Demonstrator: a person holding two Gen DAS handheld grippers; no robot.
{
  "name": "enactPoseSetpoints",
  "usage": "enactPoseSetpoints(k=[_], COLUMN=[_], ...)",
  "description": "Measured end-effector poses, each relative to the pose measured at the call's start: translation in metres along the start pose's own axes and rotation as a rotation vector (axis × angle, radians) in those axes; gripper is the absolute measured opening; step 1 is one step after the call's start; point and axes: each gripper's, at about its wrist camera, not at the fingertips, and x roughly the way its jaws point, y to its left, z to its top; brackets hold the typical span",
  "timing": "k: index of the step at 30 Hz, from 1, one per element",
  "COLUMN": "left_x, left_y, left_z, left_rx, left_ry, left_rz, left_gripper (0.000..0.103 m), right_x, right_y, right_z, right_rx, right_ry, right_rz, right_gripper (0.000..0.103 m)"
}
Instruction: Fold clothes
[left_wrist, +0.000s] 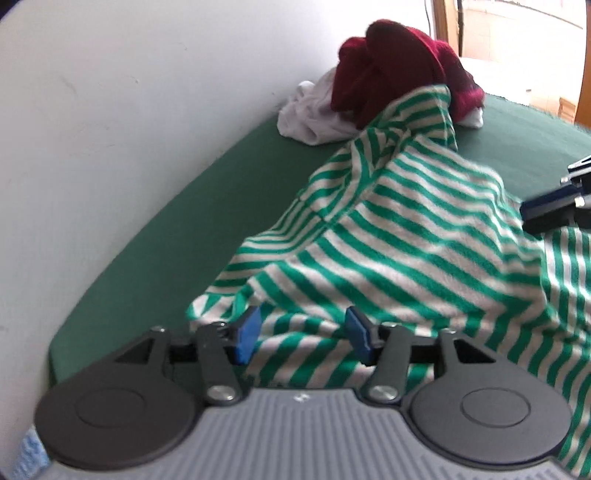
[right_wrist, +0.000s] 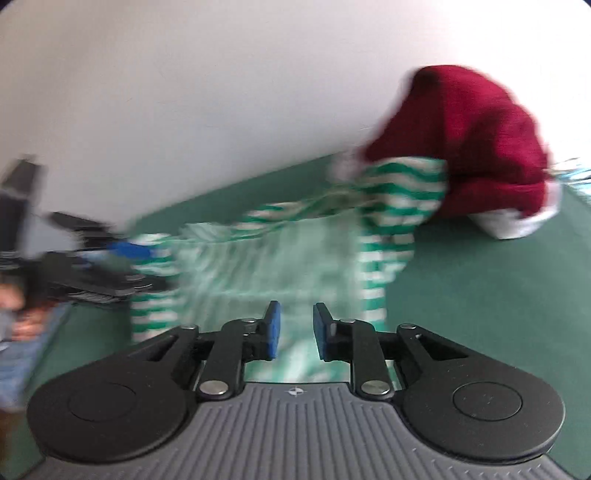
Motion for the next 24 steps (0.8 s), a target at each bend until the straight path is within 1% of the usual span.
enactPoseSetpoints(k=[1,2,3,4,5,6,7,8,9,10,11,12,14,15,16,17,18,20,21,22,24], left_x=[-0.002,-0.003,-0.005,-0.007,-0.013,-0.019,-0.025,-0.031,-0.037,-0.044,-0.05,-0.056,-0.068,-0.075,-0.081,-0.087,-0.093,-0.106,-0.111,-0.117,-0.132], left_y=[-0.001,-0.002,-0.003,-0.004,-0.012,-0.02,-0.029,-0.037,-0.045,-0.054,-0.062,-0.07,-0.087,-0.095,-0.103,-0.112,-0.12,-0.137,-0.147,-0.157,-0.172], left_z=[-0.002,-0.004,-0.006,-0.008,-0.011,-0.015,-0.019,-0.023,-0.026,-0.03,-0.034,-0.038,-0.045,-0.049,-0.053,-0.057,-0.06,-0.068,-0.075,-0.082,-0.093], left_rx=[0.008,0.015,0.023,0.031,0.01,-0.014,-0.037,-0.061,-0.084,-0.108,-0.131,-0.155,-0.201,-0.225,-0.248,-0.272,-0.295,-0.342,-0.357,-0.371,-0.396], left_ry=[0.0,0.0,0.0,0.0,0.0,0.001,0.001,0.002,0.002,0.003,0.003,0.004,0.005,0.005,0.005,0.006,0.006,0.007,0.017,0.027,0.054], left_rz=[0.013,0.026,0.039,0.052,0.038,0.021,0.005,-0.012,-0.029,-0.046,-0.062,-0.079,-0.113,-0.129,-0.146,-0.163,-0.18,-0.213,-0.192,-0.168,-0.114], left_gripper=[0.055,0.055,0.055,0.053,0.05,0.051,0.054,0.054,0.053,0.057,0.06,0.067,0.067,0.063,0.053,0.044,0.032,0.031,0.029,0.029,0.03], right_x=[0.001,0.008,0.013,0.018,0.014,0.009,0.004,-0.007,-0.018,-0.029,-0.04,-0.049,-0.066,-0.07,-0.072,-0.074,-0.083,-0.096,-0.102,-0.109,-0.121], right_y=[0.005,0.008,0.006,0.004,0.001,-0.002,-0.005,-0.003,-0.001,0.0,0.003,0.002,0.002,0.001,-0.003,-0.007,-0.012,-0.025,-0.027,-0.03,-0.03], right_z=[-0.003,-0.005,-0.009,-0.014,-0.013,-0.012,-0.01,-0.013,-0.016,-0.019,-0.024,-0.031,-0.046,-0.055,-0.064,-0.073,-0.079,-0.086,-0.089,-0.092,-0.1], right_rx=[-0.021,-0.055,-0.092,-0.128,-0.115,-0.101,-0.087,-0.097,-0.109,-0.12,-0.132,-0.135,-0.141,-0.138,-0.138,-0.136,-0.126,-0.059,-0.079,-0.1,-0.183], right_ry=[0.045,0.083,0.099,0.114,0.112,0.109,0.107,0.101,0.096,0.091,0.095,0.112,0.147,0.182,0.216,0.246,0.226,0.258,0.272,0.285,0.3], right_rz=[0.024,0.01,-0.045,-0.1,-0.101,-0.102,-0.102,-0.105,-0.107,-0.109,-0.088,-0.06,-0.004,0.011,0.019,0.012,0.016,0.06,0.074,0.087,0.097], right_gripper=[0.022,0.022,0.022,0.013,0.013,0.014,0.02,0.022,0.022,0.022,0.022,0.022,0.023,0.022,0.022,0.019,0.017,0.017,0.017,0.017,0.018])
